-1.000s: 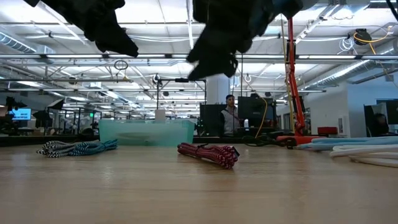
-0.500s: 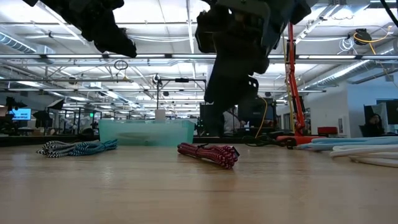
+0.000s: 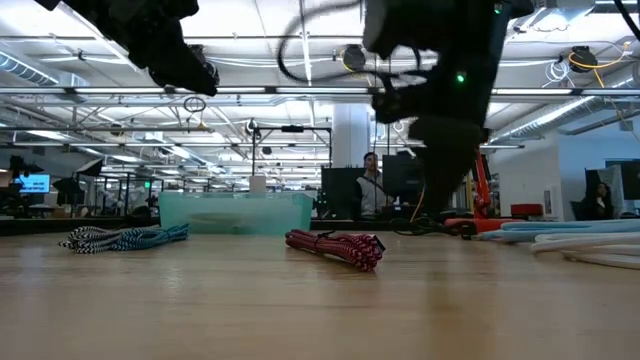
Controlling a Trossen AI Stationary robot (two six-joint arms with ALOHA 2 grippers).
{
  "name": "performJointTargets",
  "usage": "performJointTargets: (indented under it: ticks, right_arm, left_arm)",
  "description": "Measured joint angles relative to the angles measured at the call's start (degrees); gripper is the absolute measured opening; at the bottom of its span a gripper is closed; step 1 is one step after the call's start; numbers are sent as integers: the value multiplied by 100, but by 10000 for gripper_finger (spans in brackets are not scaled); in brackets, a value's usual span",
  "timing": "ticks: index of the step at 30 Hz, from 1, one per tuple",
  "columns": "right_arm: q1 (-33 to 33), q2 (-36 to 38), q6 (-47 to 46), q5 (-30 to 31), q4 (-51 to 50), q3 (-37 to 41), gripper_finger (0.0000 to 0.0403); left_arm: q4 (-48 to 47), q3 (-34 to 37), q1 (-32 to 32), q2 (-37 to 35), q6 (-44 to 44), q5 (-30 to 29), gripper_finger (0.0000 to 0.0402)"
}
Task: Pick & Place USB Port
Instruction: Put the top blue HDMI cable into the green bin
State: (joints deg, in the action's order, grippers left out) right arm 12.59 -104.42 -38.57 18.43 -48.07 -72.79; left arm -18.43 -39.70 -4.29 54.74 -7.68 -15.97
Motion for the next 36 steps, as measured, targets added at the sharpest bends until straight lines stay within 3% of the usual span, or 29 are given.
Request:
performJointTargets:
  ticks: [6,14,19,26,28,31,36]
  right_arm:
    - [-55,31,-1259,588,-1673,5,226]
    - [-8,437,-1907,1113,-2527,126,226]
    - [-42,1393,-2427,1203,-2535,821,226]
    - [-60,3292,-3029,1494,-1962,2390,226]
    - [-45,3734,-2811,1237,-1615,2817,226]
    - [49,4175,-2169,345,-897,3402,226]
    - [319,4329,-1754,-1046,470,4052,226]
  left_arm:
    - [3,0,0,0,-4,0,145]
    - [-3,0,-6,0,-37,0,145]
    - [-25,0,-97,0,-35,0,145]
    - [-20,0,-164,0,-35,0,145]
    - [10,0,-164,0,-33,0,145]
    - [51,0,-164,0,-29,0,145]
    - [108,0,-164,0,2,-2,145]
